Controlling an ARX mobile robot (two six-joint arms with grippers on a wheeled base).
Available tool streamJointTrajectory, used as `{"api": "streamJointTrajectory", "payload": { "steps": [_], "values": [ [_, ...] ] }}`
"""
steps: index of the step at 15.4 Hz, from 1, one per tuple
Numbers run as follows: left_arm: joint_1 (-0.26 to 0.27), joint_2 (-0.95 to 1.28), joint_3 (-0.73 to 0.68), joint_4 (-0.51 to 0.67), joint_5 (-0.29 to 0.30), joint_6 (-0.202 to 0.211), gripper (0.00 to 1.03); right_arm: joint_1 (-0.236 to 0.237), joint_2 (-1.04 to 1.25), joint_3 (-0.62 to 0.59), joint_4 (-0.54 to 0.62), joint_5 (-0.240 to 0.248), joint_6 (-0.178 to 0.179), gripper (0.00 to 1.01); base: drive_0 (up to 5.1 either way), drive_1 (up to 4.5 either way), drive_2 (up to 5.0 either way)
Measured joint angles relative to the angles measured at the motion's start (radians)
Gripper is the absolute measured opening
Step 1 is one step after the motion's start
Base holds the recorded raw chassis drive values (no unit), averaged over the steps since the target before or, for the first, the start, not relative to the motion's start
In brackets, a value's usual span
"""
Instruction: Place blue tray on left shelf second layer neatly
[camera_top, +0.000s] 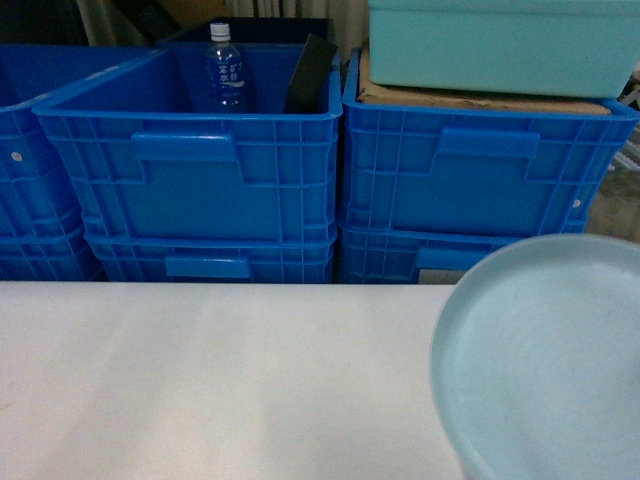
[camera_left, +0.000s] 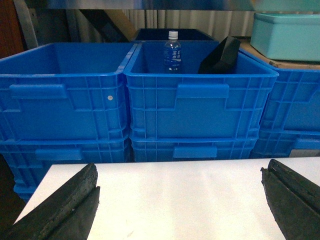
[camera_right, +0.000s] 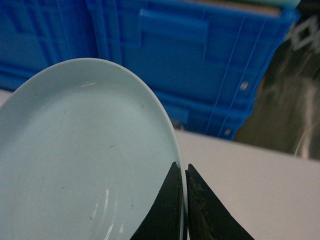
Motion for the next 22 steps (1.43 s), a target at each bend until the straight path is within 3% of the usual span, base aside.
{"api": "streamJointTrajectory", "payload": {
  "steps": [2, 4, 8, 13, 17, 22],
  "values": [
    [0.000, 0.000, 0.000, 0.000, 0.000, 0.000, 0.98, -0.003, -0.216, 0.006, -0.046, 0.008, -0.019, 0.02, 0.0, 0.00, 0.0],
    [0.000, 0.000, 0.000, 0.000, 0.000, 0.000, 0.98, -0.010, -0.406, 0.024, -0.124, 0.005, -0.015, 0.02, 0.0, 0.00, 0.0],
    [0.000, 0.000, 0.000, 0.000, 0.000, 0.000, 0.98, 0.012, -0.716, 0.047, -0.306, 0.027, 0.028, 0.02, 0.0, 0.00, 0.0],
    [0.000, 0.000, 0.000, 0.000, 0.000, 0.000, 0.98, 0.035, -1.130, 0.021, -0.643, 0.030, 0.044, 0.02, 0.0, 0.00, 0.0],
    [0.000, 0.000, 0.000, 0.000, 0.001, 0.000, 0.98, 0.009, -1.146, -0.003, -0.621, 0.015, 0.054, 0.02, 0.0, 0.00, 0.0],
    [0.000, 0.000, 0.000, 0.000, 0.000, 0.000, 0.98, 0.002, -1.159, -0.003, -0.637, 0.041, 0.054, 0.02, 0.0, 0.00, 0.0]
  ]
}}
